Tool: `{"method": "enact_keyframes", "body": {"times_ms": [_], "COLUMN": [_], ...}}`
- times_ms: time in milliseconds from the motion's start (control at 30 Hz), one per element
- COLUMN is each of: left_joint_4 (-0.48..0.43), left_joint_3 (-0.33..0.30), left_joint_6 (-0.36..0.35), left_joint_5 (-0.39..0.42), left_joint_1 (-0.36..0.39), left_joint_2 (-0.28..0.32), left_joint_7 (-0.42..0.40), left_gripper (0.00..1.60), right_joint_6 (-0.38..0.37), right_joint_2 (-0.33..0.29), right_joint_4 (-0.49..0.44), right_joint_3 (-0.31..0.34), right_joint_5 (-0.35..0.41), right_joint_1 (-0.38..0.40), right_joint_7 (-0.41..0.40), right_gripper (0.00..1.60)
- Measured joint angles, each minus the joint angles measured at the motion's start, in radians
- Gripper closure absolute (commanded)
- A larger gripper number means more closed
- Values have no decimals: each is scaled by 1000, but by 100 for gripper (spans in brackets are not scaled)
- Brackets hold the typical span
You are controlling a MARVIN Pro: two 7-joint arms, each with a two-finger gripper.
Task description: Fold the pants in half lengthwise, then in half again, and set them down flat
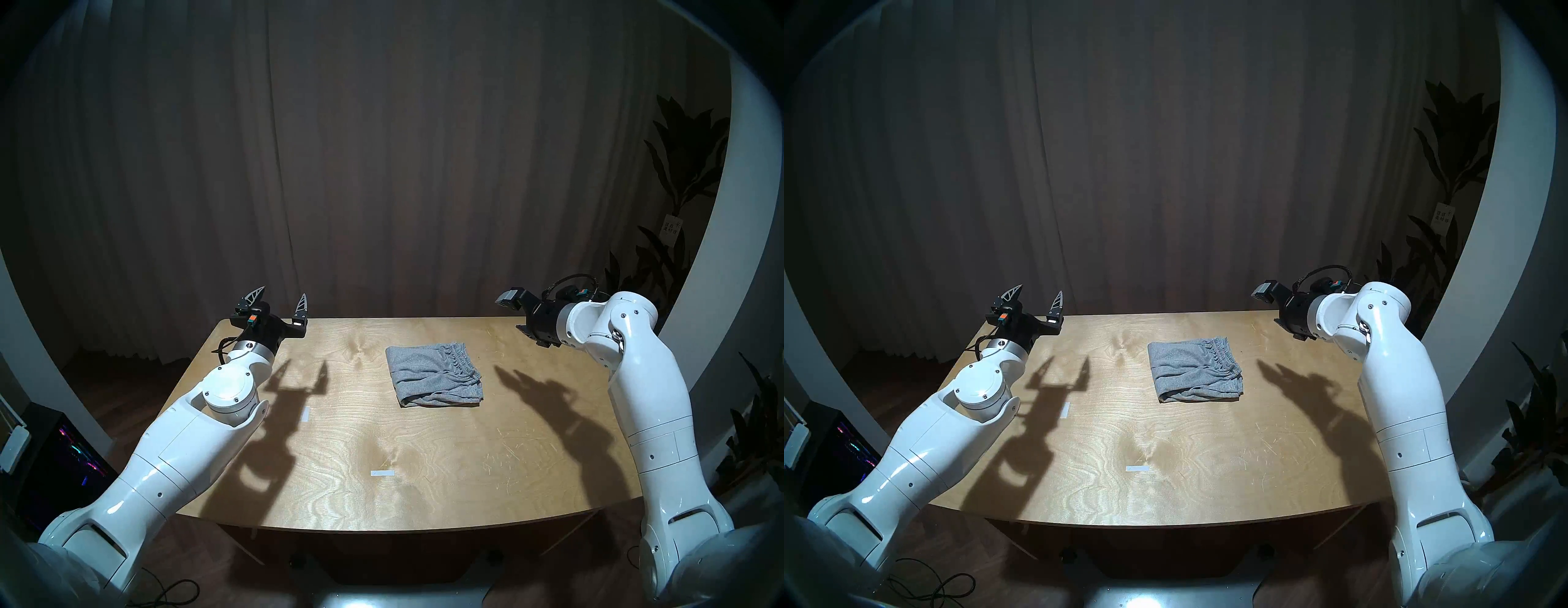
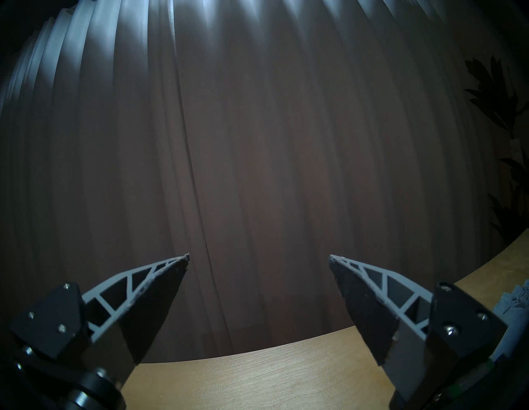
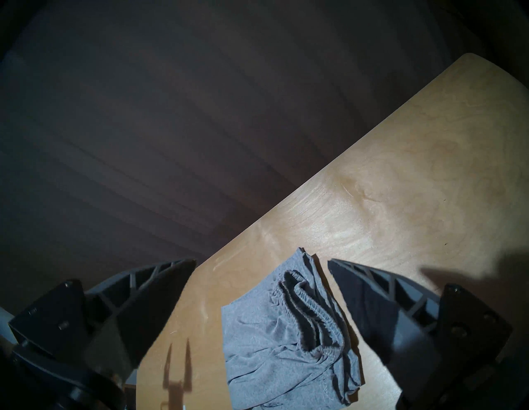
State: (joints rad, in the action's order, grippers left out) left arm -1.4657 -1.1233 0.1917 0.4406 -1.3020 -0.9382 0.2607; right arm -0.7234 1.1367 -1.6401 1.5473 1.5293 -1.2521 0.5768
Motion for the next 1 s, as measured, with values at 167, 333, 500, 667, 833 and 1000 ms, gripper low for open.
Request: {"method": "enact_keyframes", "body": {"times_ms": [167, 333, 500, 667, 833, 1000], "left_joint_4": [0, 2, 6, 12, 14, 14], "left_joint_3": [-1, -2, -6, -12, -21, -34], "left_joint_6": [-2, -6, -14, -29, -49, -68], "left_joint_5": [19, 40, 69, 106, 148, 194], "left_joint_1": [-3, -6, -8, -10, -12, -12], "left_joint_2": [11, 21, 31, 37, 43, 48], "left_joint_7": [-23, -47, -74, -98, -124, -148], "left_gripper": [0, 0, 0, 0, 0, 0], "right_joint_6": [32, 67, 117, 175, 244, 316], "right_joint_2": [-1, -5, -8, -10, -12, -9], "right_joint_4": [5, 10, 14, 22, 37, 74], "right_joint_3": [-21, -44, -74, -109, -136, -148], "right_joint_5": [-55, -110, -174, -239, -299, -346], "right_joint_1": [1, 4, 7, 4, -4, -17], "right_joint_7": [-25, -58, -104, -159, -224, -292], "right_gripper": [0, 0, 0, 0, 0, 0]}}
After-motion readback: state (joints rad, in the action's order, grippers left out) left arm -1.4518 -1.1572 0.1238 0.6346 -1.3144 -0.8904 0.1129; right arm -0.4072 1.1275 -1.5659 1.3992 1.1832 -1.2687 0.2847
